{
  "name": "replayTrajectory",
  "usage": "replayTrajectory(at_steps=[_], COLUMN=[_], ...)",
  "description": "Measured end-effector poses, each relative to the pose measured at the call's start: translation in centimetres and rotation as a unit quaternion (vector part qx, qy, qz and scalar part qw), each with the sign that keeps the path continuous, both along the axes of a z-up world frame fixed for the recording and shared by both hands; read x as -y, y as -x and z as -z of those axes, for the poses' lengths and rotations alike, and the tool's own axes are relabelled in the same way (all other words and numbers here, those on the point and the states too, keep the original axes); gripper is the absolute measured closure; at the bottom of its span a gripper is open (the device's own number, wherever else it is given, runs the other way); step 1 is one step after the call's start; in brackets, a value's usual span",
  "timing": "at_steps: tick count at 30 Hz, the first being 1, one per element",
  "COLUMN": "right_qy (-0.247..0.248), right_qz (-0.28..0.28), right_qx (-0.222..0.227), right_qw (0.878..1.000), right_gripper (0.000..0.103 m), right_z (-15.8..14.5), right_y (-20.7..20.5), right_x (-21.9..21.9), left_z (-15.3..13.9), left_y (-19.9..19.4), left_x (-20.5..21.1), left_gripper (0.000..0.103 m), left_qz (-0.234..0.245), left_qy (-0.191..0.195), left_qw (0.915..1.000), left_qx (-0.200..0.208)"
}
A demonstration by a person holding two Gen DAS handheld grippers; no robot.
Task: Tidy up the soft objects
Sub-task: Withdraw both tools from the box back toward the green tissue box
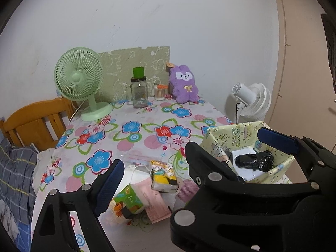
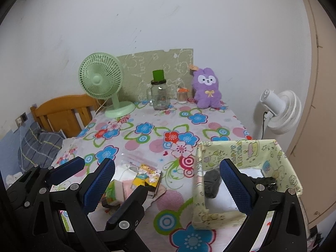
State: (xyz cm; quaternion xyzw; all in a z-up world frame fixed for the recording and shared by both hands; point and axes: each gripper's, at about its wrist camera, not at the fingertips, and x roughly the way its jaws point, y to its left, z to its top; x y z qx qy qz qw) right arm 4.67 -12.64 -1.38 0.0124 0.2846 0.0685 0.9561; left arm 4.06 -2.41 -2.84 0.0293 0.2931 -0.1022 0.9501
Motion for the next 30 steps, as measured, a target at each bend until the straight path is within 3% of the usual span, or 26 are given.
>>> replayTrajectory(at_steps=[30], right_qy=[0.02], right_qz=[-0.053], right_qx=[-0.064], right_qw=[0.996], right_gripper=[0.009], right_z=[6.8], right_y=[-2.5], right_x=[-5.1], left_z=[6.8], left_y=[-2.1], left_x=[-4.9], left_gripper=[0.022], left_qz=[-0.045], left_qy=[-0.009], left_qw=[0.9958], left_qx=[-0.079])
